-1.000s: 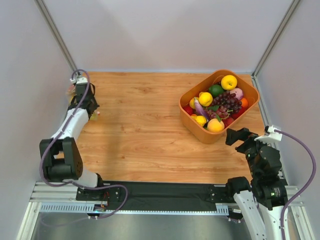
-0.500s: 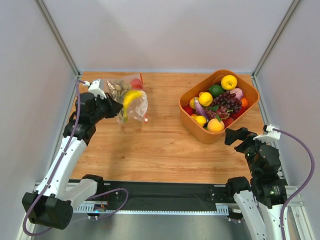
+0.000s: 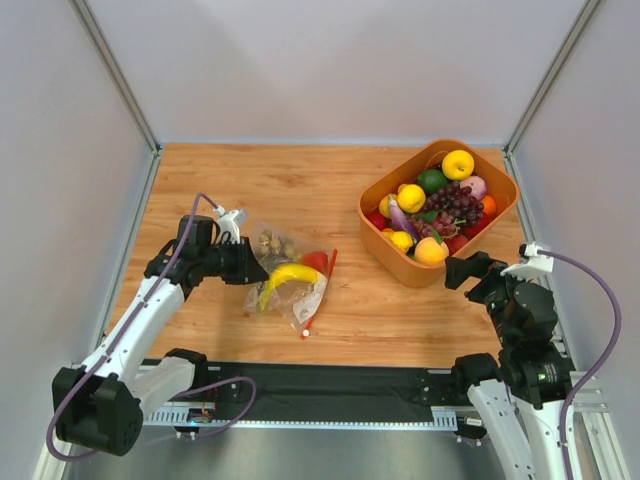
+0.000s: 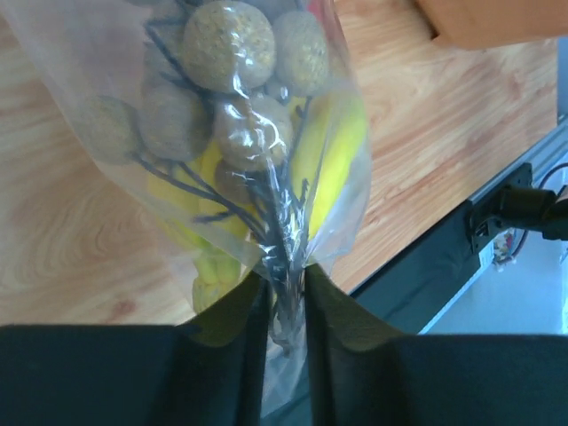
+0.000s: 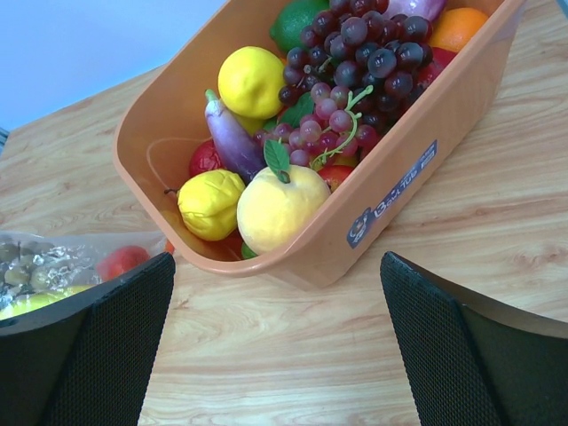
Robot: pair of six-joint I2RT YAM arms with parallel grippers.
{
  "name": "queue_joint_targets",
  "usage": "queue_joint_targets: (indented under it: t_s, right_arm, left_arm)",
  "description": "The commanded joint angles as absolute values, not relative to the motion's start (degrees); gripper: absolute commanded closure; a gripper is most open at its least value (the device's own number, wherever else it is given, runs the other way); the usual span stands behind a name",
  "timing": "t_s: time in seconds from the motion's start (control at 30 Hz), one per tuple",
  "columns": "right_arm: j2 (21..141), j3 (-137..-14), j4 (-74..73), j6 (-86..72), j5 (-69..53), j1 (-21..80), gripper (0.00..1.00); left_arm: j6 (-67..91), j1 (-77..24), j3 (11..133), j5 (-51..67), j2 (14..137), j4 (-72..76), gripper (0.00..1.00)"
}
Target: Open the zip-top bag and remove the fake food
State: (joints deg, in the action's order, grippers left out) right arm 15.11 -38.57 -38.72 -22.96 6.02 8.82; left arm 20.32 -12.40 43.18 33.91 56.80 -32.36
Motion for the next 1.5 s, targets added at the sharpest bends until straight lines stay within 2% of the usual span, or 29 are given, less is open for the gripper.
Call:
queue_joint_targets:
  t_s: [0.0, 0.07, 0.17, 0.27, 0.3, 0.53, 0.63, 0.67, 0.8, 0.83, 0.93, 1.13, 1.27, 1.47]
  right_arm:
    - [15.6, -38.8, -36.9, -21.6, 4.1, 8.7, 0.00]
    - [15.6, -38.7, -35.9, -21.3, 1.1, 8.8, 0.02]
    - [15.6, -37.9, -33.3, -20.4, -7.5, 8.8, 0.06]
    - [15.8, -38.1, -33.1, -20.3, -11.9, 8.8, 0.04]
    - [15.9, -38.1, -33.3, -20.3, -12.6, 8.9, 0.04]
    - [18.4, -38.0, -32.4, -20.8, -16.4, 11.4, 0.02]
    - [21.5, -38.1, -30.3, -21.6, -13.8, 15.0, 0.03]
    - [23.3, -38.2, -28.9, -22.1, -12.1, 19.5, 0.03]
    - [30.8, -39.8, -25.8, -22.0, 6.8, 40.6, 0.03]
    - [32.8, -40.2, -24.5, -22.2, 15.1, 50.4, 0.03]
    - [41.2, -42.1, -21.9, -25.9, 26.2, 63.1, 0.02]
    - [52.5, -38.0, -6.4, -40.2, 18.5, 64.9, 0.09]
    - [57.4, -36.5, -1.8, -46.1, 19.2, 65.0, 0.17]
    - [65.0, -35.1, 4.3, -54.2, 17.0, 65.0, 0.24]
  left_arm:
    - [16.4, -12.6, 43.6, 32.8, 58.1, -35.1, 0.69]
    - [15.4, -13.3, 44.7, 28.5, 56.4, -35.9, 0.64]
    - [14.2, -13.9, 45.4, 23.5, 54.6, -36.9, 0.62]
    - [14.0, -14.4, 45.9, 20.1, 53.0, -37.8, 0.43]
    - [14.0, -14.5, 46.1, 19.3, 52.7, -37.9, 0.27]
    - [13.9, -16.3, 46.6, 12.1, 46.9, -37.6, 0.25]
    - [13.3, -20.4, 48.4, 8.3, 46.4, -36.7, 0.25]
    - [12.9, -22.0, 49.2, 6.7, 47.9, -37.0, 0.25]
    - [11.3, -30.4, 54.4, 0.3, 54.0, -37.7, 0.25]
    - [11.1, -32.1, 56.1, 0.2, 55.0, -37.6, 0.25]
    - [10.9, -33.0, 56.8, 0.2, 57.0, -36.4, 0.25]
    - [8.6, -33.0, 53.7, 0.6, 54.0, -35.6, 0.25]
    - [6.9, -33.1, 52.1, 0.7, 50.1, -34.7, 0.25]
    - [6.4, -33.1, 51.9, 2.6, 49.0, -34.0, 0.25]
